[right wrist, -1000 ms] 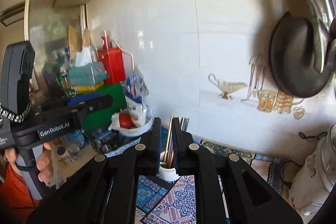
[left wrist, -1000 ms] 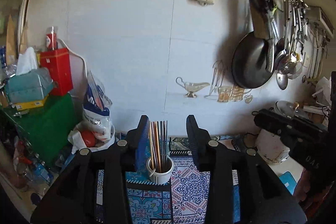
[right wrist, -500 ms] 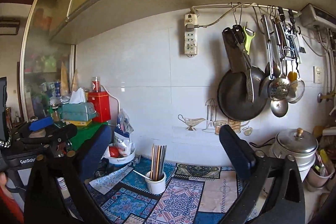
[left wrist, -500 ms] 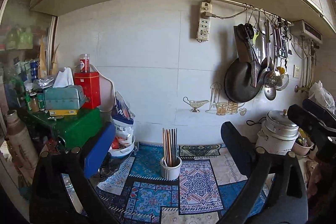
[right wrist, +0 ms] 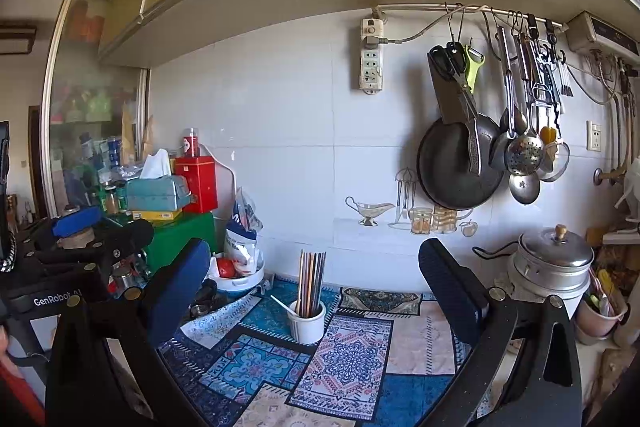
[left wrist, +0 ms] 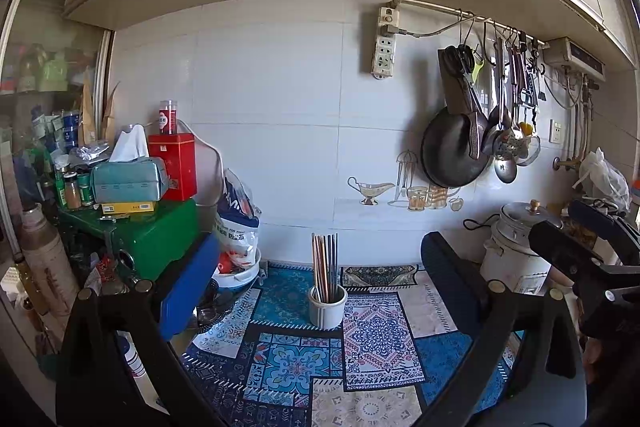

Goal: Organize utensils

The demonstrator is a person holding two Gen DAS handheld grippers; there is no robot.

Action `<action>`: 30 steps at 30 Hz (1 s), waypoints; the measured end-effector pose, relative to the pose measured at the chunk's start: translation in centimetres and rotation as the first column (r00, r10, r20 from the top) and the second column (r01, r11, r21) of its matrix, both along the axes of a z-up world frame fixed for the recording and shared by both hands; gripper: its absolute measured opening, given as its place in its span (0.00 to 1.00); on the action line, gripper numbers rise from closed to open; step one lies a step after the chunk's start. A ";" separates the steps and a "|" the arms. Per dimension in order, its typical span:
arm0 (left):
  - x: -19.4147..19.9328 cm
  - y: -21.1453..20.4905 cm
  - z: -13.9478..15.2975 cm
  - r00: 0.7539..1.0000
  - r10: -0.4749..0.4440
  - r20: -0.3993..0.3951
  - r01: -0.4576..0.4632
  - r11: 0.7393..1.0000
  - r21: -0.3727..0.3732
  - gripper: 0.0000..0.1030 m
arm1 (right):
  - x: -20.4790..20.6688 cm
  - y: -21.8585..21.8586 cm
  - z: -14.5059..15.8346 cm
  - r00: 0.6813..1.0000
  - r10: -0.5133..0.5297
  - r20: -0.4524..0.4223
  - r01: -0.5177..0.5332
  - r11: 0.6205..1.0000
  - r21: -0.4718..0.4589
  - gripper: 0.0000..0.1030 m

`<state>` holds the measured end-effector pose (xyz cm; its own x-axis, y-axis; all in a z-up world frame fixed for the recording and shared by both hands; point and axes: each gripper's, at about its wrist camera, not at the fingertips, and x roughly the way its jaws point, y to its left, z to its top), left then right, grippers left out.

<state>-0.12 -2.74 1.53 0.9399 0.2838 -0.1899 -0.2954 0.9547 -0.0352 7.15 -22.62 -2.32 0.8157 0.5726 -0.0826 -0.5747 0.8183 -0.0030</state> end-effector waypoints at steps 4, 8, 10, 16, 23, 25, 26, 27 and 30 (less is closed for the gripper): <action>-0.1 0.0 -0.3 1.000 -0.001 -0.007 0.001 1.000 0.001 0.98 | -0.2 -0.1 -0.2 1.000 0.000 -0.014 0.000 1.000 0.003 1.00; -0.1 0.0 -0.6 1.000 -0.001 -0.014 0.001 1.000 -0.001 0.98 | -0.2 -0.2 -0.3 1.000 -0.010 -0.023 0.010 1.000 0.001 1.00; 0.1 0.0 -0.8 1.000 -0.002 -0.020 0.002 1.000 -0.001 0.99 | -0.2 -0.2 -0.2 0.999 -0.012 -0.030 0.012 1.000 0.005 1.00; 0.2 0.0 -1.0 1.000 0.001 -0.028 0.000 1.000 0.004 0.99 | -0.1 -0.1 -0.3 0.999 -0.013 -0.041 0.013 1.000 0.001 1.00; 0.3 0.0 -1.0 1.000 -0.002 -0.026 0.002 1.000 0.011 0.99 | 0.2 0.3 -0.5 0.998 -0.005 -0.061 0.005 1.000 0.002 1.00; 0.3 0.1 -1.0 1.000 -0.007 -0.026 0.007 1.000 0.008 0.99 | 0.1 0.5 -0.5 0.998 -0.007 -0.059 0.007 1.000 0.000 1.00; 0.3 0.1 -1.0 1.000 -0.009 -0.025 0.009 1.000 0.007 0.99 | 0.1 0.5 -0.5 0.998 -0.008 -0.060 0.008 1.000 -0.002 1.00; 0.3 0.1 -1.0 1.000 -0.010 -0.024 0.010 1.000 0.006 0.99 | 0.1 0.6 -0.5 0.998 -0.010 -0.060 0.010 1.000 -0.003 1.00; 0.3 0.3 -0.9 1.000 -0.014 -0.019 0.014 1.000 0.001 0.99 | 0.2 0.7 -0.5 0.998 -0.016 -0.057 0.016 1.000 -0.008 1.00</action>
<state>0.17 -2.46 0.62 0.9398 0.2713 -0.2078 -0.2830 0.9587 -0.0282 7.30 -21.87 -2.83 0.8186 0.5585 -0.1338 -0.5609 0.8276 0.0229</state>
